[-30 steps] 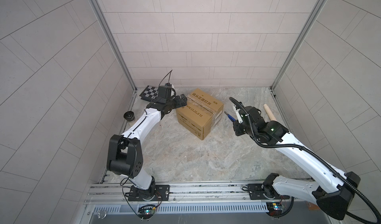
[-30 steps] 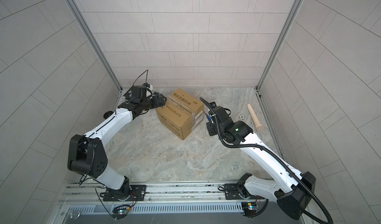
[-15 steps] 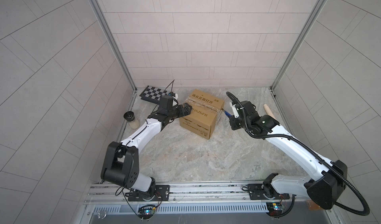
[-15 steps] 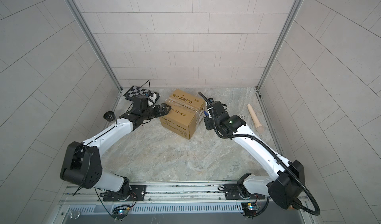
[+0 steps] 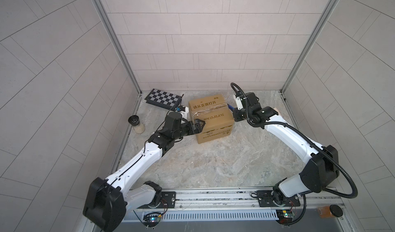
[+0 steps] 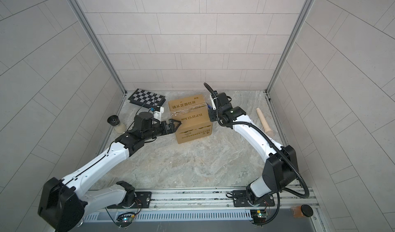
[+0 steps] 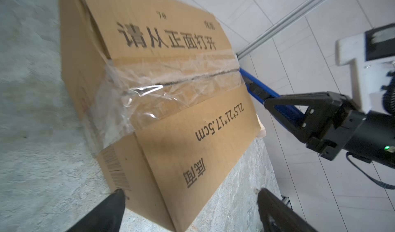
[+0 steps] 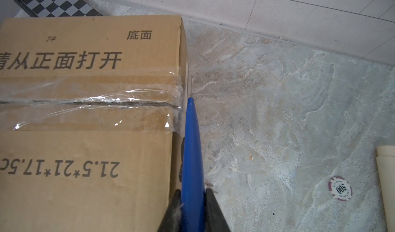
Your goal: Unpack the express box
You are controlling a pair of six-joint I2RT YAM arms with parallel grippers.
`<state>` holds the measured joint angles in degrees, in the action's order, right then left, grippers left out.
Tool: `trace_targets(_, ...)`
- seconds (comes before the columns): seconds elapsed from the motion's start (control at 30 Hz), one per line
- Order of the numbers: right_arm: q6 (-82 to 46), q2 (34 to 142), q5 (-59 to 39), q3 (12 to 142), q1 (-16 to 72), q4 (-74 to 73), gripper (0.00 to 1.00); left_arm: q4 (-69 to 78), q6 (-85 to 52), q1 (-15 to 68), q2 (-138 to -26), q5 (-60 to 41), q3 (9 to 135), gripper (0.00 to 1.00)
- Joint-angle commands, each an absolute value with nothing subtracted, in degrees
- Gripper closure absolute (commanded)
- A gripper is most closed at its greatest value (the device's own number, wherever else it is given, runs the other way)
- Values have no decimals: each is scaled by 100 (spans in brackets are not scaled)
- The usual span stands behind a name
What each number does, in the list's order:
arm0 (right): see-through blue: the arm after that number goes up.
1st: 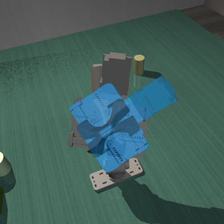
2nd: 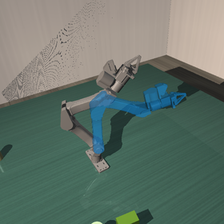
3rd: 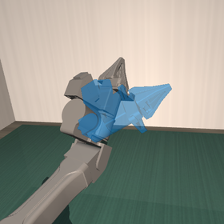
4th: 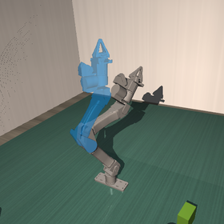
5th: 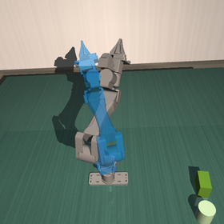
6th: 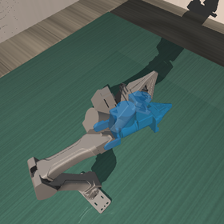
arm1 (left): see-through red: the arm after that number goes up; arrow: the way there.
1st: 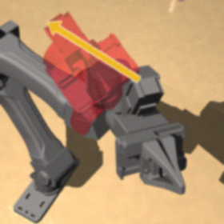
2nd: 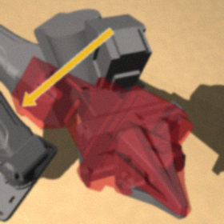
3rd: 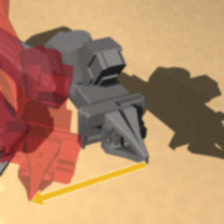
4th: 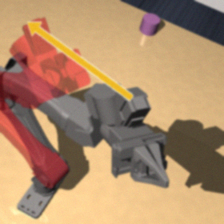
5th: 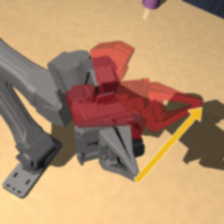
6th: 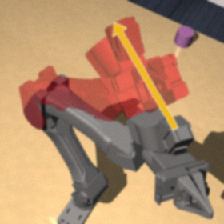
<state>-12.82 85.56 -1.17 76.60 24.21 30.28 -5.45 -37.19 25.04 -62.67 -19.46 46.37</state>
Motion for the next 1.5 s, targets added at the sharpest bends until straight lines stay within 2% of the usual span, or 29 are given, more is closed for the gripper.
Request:
trace_targets(0.0, -1178, 8160, -46, 7707, 2290, 3223, 100, -941, -3428, 2112, -5990, -1753, 4827, 0)
trace_targets(0.17, -1395, 7378, 34, 7288, 2284, 3729, 100, -1114, -2903, 1408, -6495, -2099, 5425, 0)
trace_targets(0.33, -1727, 6462, 106, 6787, 2285, 4515, 100, -751, -2682, 1051, -7543, -2328, 6265, 0)
trace_targets(0.57, -1774, 5621, -128, 6676, 2320, 5830, 100, -584, -2541, 984, -9208, -2612, 7763, 0)
trace_targets(0.77, -1856, 5321, -1028, 6401, 2355, 5883, 100, 33, -2799, 1001, -9913, -2747, 8011, 0)
trace_targets(1.0, -2087, 5527, -1460, 6258, 2390, 5254, 100, 132, -2587, 1278, -10103, -2897, 8024, 0)
trace_targets(1.13, -2156, 5713, -1340, 6318, 2386, 4992, 100, 183, -2518, 1440, -10042, -3044, 7851, 0)
trace_targets(1.3, -2284, 5925, -1157, 6321, 2390, 4576, 100, 410, -2672, 1588, -9799, -3307, 7319, 0)
trace_targets(1.47, -2244, 6280, -1143, 6401, 2390, 4204, 100, 431, -2680, 1692, -9100, -3363, 6494, 0)
